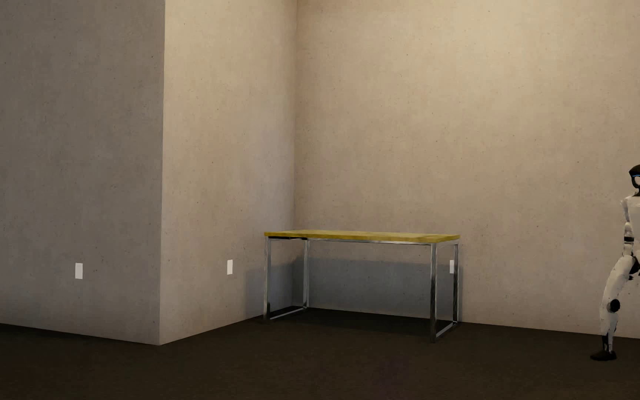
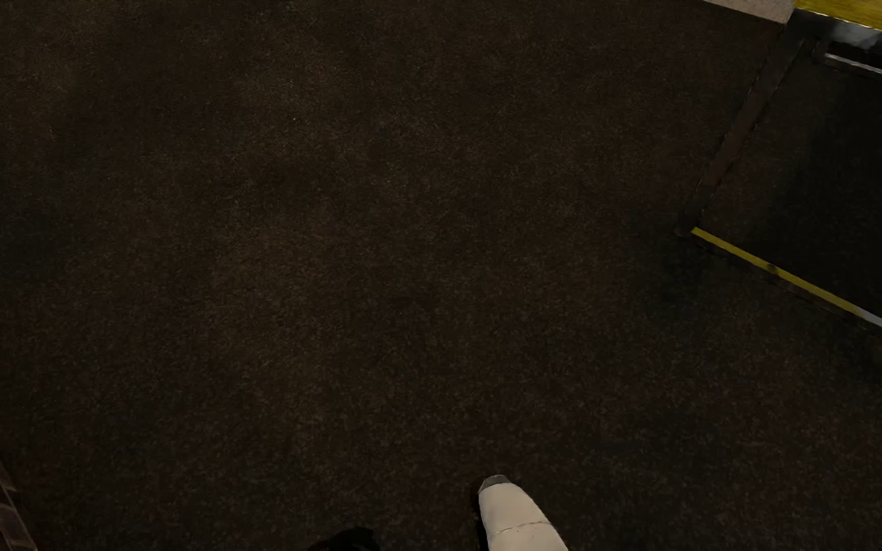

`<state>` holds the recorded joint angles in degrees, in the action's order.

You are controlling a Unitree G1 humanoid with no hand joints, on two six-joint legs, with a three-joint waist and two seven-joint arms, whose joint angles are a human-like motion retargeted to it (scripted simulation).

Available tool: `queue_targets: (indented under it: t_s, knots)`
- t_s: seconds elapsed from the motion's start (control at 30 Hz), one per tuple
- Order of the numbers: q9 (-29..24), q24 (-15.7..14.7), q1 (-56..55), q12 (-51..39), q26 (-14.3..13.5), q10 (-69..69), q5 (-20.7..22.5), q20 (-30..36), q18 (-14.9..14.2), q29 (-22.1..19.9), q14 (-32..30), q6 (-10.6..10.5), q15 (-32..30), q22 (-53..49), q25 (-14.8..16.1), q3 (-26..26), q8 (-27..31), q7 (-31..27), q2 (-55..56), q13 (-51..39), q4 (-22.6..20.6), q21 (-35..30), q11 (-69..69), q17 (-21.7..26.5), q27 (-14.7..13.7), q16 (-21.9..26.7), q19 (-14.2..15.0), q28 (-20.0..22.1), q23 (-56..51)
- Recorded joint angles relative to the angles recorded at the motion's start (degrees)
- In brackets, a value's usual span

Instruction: Avoid the corner

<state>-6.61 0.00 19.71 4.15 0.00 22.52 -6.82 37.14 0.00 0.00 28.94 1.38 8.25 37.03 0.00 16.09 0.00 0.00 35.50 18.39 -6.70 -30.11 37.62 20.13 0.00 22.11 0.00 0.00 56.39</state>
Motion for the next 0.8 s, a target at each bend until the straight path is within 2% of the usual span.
queue_targets:
  t_s: [0.03, 0.07, 0.1, 0.13, 0.17, 0.2, 0.23, 0.27, 0.3, 0.33, 0.37, 0.43, 0.47, 0.53, 0.57, 0.6, 0.63, 0.67, 0.7, 0.73, 0.77, 0.8]
  knots:
    - [0.3, 0.0, 1.7, 0.4, 0.0, 0.2, -0.1, -2.3, 0.0, 0.0, -1.3, 0.0, 1.0, 2.6, 0.0, 0.8, 0.0, 0.0, 0.8, 0.9, 0.8, 1.4, 2.5, -0.3, 0.0, 0.0, 0.0, 0.0, 0.5]
    - [0.7, 0.0, 2.4, 1.1, 0.0, 1.4, 0.0, -1.6, 0.0, 0.0, -4.7, -0.5, 1.1, 3.6, 0.0, 2.2, 0.0, 0.0, 1.0, 1.1, 1.9, 2.1, 6.1, -0.2, 0.0, -0.6, 0.0, 0.0, 1.3]
    - [1.3, 0.0, 1.4, 2.6, 0.0, 4.6, 0.2, 0.1, 0.0, 0.0, -10.4, -1.2, 1.9, 5.1, 0.0, 3.0, 0.0, 0.0, 1.9, 0.8, 2.1, 2.0, 9.6, -0.1, 0.0, -0.8, 0.0, 0.0, 1.9]
    - [1.2, 0.0, 0.6, 3.1, 0.0, 10.0, 1.9, 1.2, 0.0, 0.0, -18.9, -2.5, 3.6, 8.1, 0.0, 2.7, 0.0, 0.0, 0.1, 0.5, 4.0, 1.0, 12.8, -0.1, 0.0, -1.3, 0.0, 0.0, 3.1]
    - [1.3, 0.0, -2.7, 4.5, 0.0, 18.5, 2.8, 2.1, 0.0, 0.0, -29.0, -2.0, 6.1, 10.3, 0.0, 1.6, 0.0, 0.0, -2.2, 0.0, 4.2, 0.6, 14.4, -0.1, 0.0, -1.6, 0.0, 0.0, 3.6]
    - [1.3, 0.0, -8.3, 5.1, 0.0, 30.2, 4.1, 2.5, 0.0, 0.0, -36.1, -1.1, 8.0, 13.1, 0.0, -0.3, 0.0, 0.0, -5.4, -0.4, 4.2, 1.1, 13.9, -0.7, 0.0, -1.7, 0.0, 0.0, 3.1]
    - [0.3, 0.0, -14.6, 6.2, 0.0, 42.9, 5.0, 3.4, 0.0, 0.0, -37.5, -1.1, 9.9, 12.9, 0.0, -1.6, 0.0, 0.0, -9.3, -0.8, 4.5, 1.1, 13.5, -0.5, 0.0, -1.0, 0.0, 0.0, 1.1]
    - [-0.3, 0.0, -20.5, 7.6, 0.0, 51.5, 6.4, 2.2, 0.0, 0.0, -35.7, -0.3, 11.4, 13.4, 0.0, -4.7, 0.0, 0.0, -14.0, -1.5, 4.4, 1.4, 11.7, -0.8, 0.0, -1.0, 0.0, 0.0, -0.7]
    - [-0.2, 0.0, -26.7, 9.3, 0.0, 54.9, 6.3, 0.6, 0.0, 0.0, -34.6, 0.7, 12.1, 13.2, 0.0, -8.2, 0.0, 0.0, -18.8, -2.0, 3.6, 1.2, 9.1, -0.8, 0.0, -1.4, 0.0, 0.0, -2.7]
    - [-0.9, 0.0, -32.7, 9.6, 0.0, 52.5, 6.3, 1.8, 0.0, 0.0, -34.2, 2.0, 12.1, 13.5, 0.0, -10.6, 0.0, 0.0, -23.9, -3.4, 2.8, 2.0, 5.1, -0.7, 0.0, -1.0, 0.0, 0.0, -4.7]
    - [-1.3, 0.0, -37.2, 9.9, 0.0, 45.3, 6.3, 2.6, 0.0, 0.0, -36.5, 2.5, 11.0, 14.5, 0.0, -14.4, 0.0, 0.0, -29.4, -3.3, 2.0, 3.4, 1.1, -0.5, 0.0, -0.9, 0.0, 0.0, -7.1]
    - [-1.2, 0.0, -43.6, 12.2, 0.0, 23.9, 5.5, 1.5, 0.0, 0.0, -43.6, 3.8, 12.2, 13.4, 0.0, -19.7, 0.0, 0.0, -39.7, -4.2, 2.0, 3.7, -5.8, 0.4, 0.0, -0.2, 0.0, 0.0, -11.3]
    - [-0.6, 0.0, -46.2, 12.5, 0.0, 14.1, 5.2, 1.3, 0.0, 0.0, -40.6, 4.0, 13.5, 13.1, 0.0, -21.8, 0.0, 0.0, -43.7, -5.0, 2.3, 4.2, -8.0, 1.1, 0.0, -0.2, 0.0, 0.0, -13.4]
    - [0.0, 0.0, -49.8, 13.4, 0.0, 4.6, 4.4, 1.4, 0.0, 0.0, -19.3, 4.3, 16.5, 12.4, 0.0, -24.6, 0.0, 0.0, -50.6, -7.0, 3.1, 4.3, -9.2, 2.2, 0.0, 0.2, 0.0, 0.0, -15.4]
    - [0.2, 0.0, -50.4, 13.2, 0.0, 7.0, 4.5, 0.4, 0.0, 0.0, -19.1, 4.6, 16.3, 12.5, 0.0, -25.8, 0.0, 0.0, -51.2, -8.5, 5.0, 5.0, -8.6, 2.1, 0.0, 0.0, 0.0, 0.0, -15.6]
    - [-0.1, 0.0, -52.3, 13.9, 0.0, 6.7, 3.4, 1.0, 0.0, 0.0, -29.1, 4.7, 15.1, 13.0, 0.0, -27.6, 0.0, 0.0, -54.4, -8.1, 3.6, 5.6, -6.9, 1.8, 0.0, 0.1, 0.0, 0.0, -14.6]
    - [0.5, 0.0, -54.7, 13.6, 0.0, 11.7, 2.2, 0.9, 0.0, 0.0, -40.4, 5.3, 10.3, 13.5, 0.0, -28.9, 0.0, 0.0, -53.5, -7.5, 3.6, 7.0, -3.4, 1.4, 0.0, -0.3, 0.0, 0.0, -13.8]
    - [1.2, 0.0, -54.8, 13.8, 0.0, 16.2, -0.2, 1.0, 0.0, 0.0, -45.6, 7.3, 1.4, 15.0, 0.0, -27.7, 0.0, 0.0, -52.3, -6.9, 1.3, 7.4, 2.8, 0.2, 0.0, -0.5, 0.0, 0.0, -11.6]
    - [1.7, 0.0, -52.6, 13.2, 0.0, 18.9, -0.4, 2.4, 0.0, 0.0, -45.3, 7.4, -7.8, 16.1, 0.0, -25.3, 0.0, 0.0, -49.1, -5.6, -0.8, 6.8, 12.6, 0.0, 0.0, -0.6, 0.0, 0.0, -9.4]
    - [2.2, 0.0, -49.9, 12.5, 0.0, 19.8, -1.5, 2.6, 0.0, 0.0, -43.7, 7.4, -12.0, 16.4, 0.0, -23.2, 0.0, 0.0, -42.6, -4.8, -3.4, 4.9, 24.4, 0.3, 0.0, -0.9, 0.0, 0.0, -8.2]
    - [2.5, 0.0, -45.6, 12.0, 0.0, 18.9, -3.0, -1.2, 0.0, 0.0, -39.9, 8.0, -7.1, 17.2, 0.0, -21.1, 0.0, 0.0, -36.2, -3.1, -5.5, 5.8, 35.0, 0.0, 0.0, -1.9, 0.0, 0.0, -8.8]
    - [1.6, 0.0, -38.3, 11.1, 0.0, 15.9, -2.1, -1.4, 0.0, 0.0, -35.4, 7.0, 0.8, 16.4, 0.0, -18.3, 0.0, 0.0, -31.7, -2.6, -5.8, 4.8, 39.5, 0.0, 0.0, -1.6, 0.0, 0.0, -7.9]
